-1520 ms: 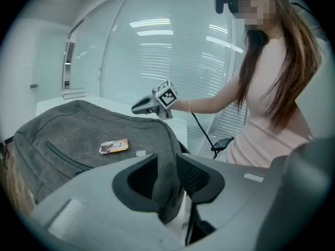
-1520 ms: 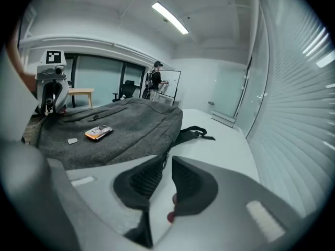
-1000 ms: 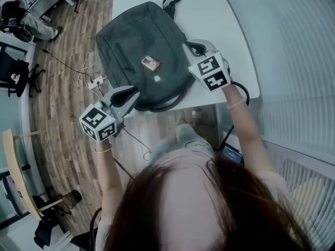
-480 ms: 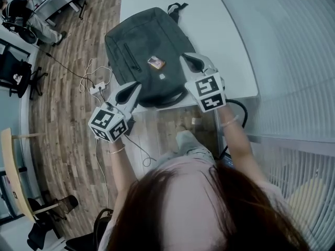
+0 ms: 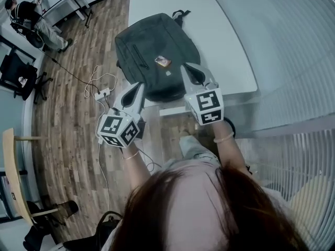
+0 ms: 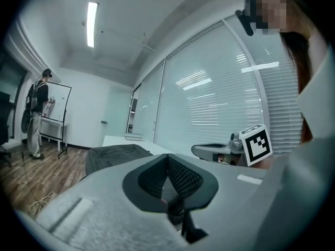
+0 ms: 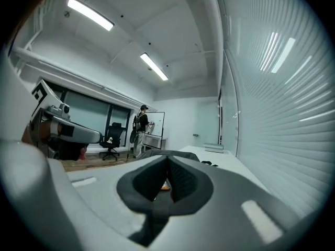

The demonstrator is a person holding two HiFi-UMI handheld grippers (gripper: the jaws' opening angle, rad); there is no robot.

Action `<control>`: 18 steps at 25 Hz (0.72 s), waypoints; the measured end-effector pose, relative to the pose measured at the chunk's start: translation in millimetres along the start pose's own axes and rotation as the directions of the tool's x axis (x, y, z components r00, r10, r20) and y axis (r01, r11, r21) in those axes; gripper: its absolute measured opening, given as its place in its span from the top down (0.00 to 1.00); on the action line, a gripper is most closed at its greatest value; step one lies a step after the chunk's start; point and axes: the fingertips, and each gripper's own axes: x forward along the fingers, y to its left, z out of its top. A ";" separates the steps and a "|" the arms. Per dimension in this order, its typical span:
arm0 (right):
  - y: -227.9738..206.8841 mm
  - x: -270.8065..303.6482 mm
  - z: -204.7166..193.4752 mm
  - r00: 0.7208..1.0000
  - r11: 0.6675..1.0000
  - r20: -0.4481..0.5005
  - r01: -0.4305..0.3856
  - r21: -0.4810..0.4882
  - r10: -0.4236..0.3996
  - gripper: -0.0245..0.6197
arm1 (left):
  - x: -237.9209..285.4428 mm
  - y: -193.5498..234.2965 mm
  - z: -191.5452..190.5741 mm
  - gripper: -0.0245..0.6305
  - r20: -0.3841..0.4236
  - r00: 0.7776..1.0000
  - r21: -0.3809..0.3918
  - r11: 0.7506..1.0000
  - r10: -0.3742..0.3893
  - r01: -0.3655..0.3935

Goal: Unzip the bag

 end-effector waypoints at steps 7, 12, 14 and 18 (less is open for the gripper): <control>13.5 -37.3 13.9 0.998 0.999 0.047 0.039 0.005 -0.040 0.96 | -31.1 -24.4 0.4 0.95 0.032 0.998 -0.005 0.998 0.055 -0.055; 28.3 -68.1 21.7 0.997 0.999 0.065 0.036 -0.014 -0.035 0.96 | -48.5 -45.7 6.3 0.95 0.054 0.995 0.012 0.996 0.088 -0.089; 33.7 -77.9 22.0 0.997 0.999 0.066 0.034 -0.022 -0.032 0.96 | -54.8 -54.6 7.3 0.95 0.054 0.994 0.027 0.995 0.091 -0.092; 40.5 -91.0 24.2 0.997 0.999 0.072 0.029 -0.026 -0.027 0.96 | -63.9 -67.8 9.5 0.95 0.058 0.995 0.045 0.996 0.078 -0.081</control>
